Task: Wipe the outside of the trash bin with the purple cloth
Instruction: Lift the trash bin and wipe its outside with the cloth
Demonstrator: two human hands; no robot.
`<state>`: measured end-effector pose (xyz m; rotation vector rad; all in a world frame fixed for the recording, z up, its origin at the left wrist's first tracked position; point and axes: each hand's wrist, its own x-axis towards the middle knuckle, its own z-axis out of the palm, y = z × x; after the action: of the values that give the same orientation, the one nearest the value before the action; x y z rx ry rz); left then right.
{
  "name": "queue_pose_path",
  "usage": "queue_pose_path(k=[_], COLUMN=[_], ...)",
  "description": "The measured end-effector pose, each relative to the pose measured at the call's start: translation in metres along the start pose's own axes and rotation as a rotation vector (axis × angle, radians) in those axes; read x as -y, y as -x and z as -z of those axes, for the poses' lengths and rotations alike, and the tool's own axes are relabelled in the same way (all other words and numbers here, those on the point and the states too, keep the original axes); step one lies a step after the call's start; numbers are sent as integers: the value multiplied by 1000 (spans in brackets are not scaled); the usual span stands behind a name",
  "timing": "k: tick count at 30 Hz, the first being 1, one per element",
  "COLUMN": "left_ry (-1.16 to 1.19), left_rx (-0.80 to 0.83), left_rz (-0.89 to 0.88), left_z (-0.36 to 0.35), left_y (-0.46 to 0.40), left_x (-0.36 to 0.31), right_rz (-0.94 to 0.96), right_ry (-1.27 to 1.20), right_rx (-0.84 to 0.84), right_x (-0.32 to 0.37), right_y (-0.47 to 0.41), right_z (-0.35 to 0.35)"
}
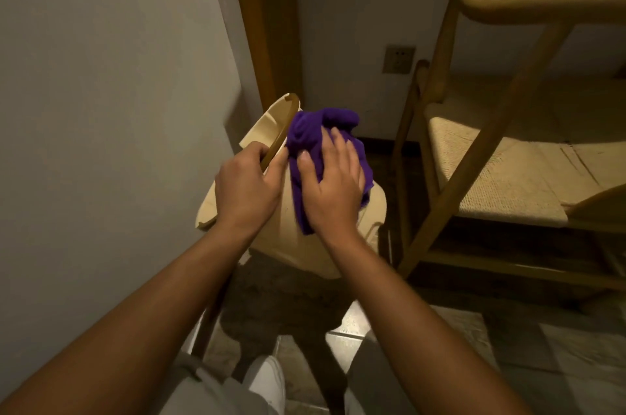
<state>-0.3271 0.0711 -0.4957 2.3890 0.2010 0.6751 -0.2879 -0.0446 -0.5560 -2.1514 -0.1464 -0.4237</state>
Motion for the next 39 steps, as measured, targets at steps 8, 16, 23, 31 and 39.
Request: queue_pose_path(k=[8, 16, 23, 31, 39], left_ry=[106, 91, 56, 137, 46], left_rx=[-38, -126, -123, -119, -73], left_rz=[-75, 57, 69, 290, 254], left_z=[23, 28, 26, 9, 11], left_y=[8, 0, 0, -11, -17], left_x=[-7, 4, 13, 13, 12], right_rz=[-505, -291, -366, -18, 199], right_ry=[-51, -135, -63, 102, 207], right_rx=[449, 183, 73, -128, -35], right_x=[-29, -40, -70, 3, 35], right_y=[-110, -64, -20, 62, 1], right_z=[65, 65, 66, -11, -8])
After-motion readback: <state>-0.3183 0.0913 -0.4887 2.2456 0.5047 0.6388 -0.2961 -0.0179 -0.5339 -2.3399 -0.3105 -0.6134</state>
